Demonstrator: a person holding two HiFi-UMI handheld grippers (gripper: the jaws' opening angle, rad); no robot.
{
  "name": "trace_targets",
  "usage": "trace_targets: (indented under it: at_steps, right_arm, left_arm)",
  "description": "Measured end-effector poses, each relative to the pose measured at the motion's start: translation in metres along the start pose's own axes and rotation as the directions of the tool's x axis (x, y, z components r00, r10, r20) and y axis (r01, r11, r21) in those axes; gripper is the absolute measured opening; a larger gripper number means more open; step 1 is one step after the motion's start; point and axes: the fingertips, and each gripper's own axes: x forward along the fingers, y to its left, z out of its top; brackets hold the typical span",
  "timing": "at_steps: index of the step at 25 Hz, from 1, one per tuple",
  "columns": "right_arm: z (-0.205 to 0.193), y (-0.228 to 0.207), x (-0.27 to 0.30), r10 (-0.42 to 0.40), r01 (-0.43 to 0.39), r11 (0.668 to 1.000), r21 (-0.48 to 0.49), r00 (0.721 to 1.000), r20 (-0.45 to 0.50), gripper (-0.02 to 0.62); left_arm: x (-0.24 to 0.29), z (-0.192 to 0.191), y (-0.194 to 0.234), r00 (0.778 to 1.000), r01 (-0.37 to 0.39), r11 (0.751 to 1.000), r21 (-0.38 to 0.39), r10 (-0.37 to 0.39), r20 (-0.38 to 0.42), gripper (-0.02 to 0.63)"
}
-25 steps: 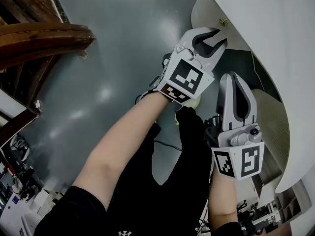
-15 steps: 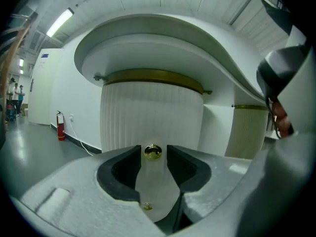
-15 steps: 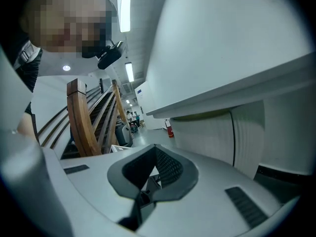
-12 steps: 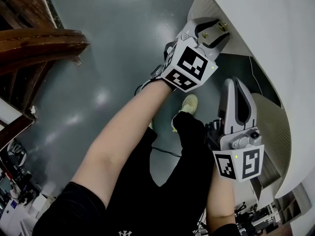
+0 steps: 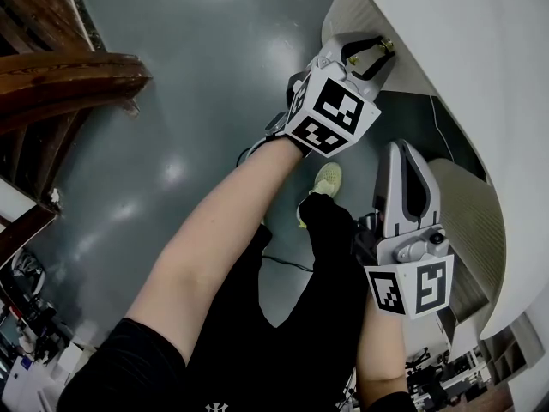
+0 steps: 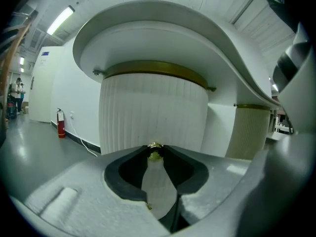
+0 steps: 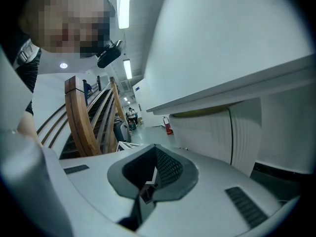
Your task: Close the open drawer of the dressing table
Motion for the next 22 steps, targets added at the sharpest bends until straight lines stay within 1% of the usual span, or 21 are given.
trace_targets:
  at_steps: [7, 15, 22]
  right_arm:
    - [0.004, 0.009, -0.017, -0.010, 0.010, 1.000, 0.024, 1.000, -0.017, 0.015]
    - [-0.002, 0.051, -0.030, 0.016, -0.015, 0.999, 0.036, 0.999, -0.048, 0.015]
    - [-0.008, 0.092, -0.042, 0.027, -0.025, 0.999, 0.030, 0.997, -0.072, 0.015]
  left_arm:
    - [-0.027, -0.007, -0.006, 0.999, -0.015, 1.000, -0.009, 0.015, -0.030, 0.106]
    - [-0.084, -0.031, -0.007, 0.995, -0.034, 0.999, -0.014, 0.033, -0.096, 0.106]
    - [-0.137, -0.051, -0.007, 0.990, -0.033, 0.999, -0.029, 0.029, -0.135, 0.106]
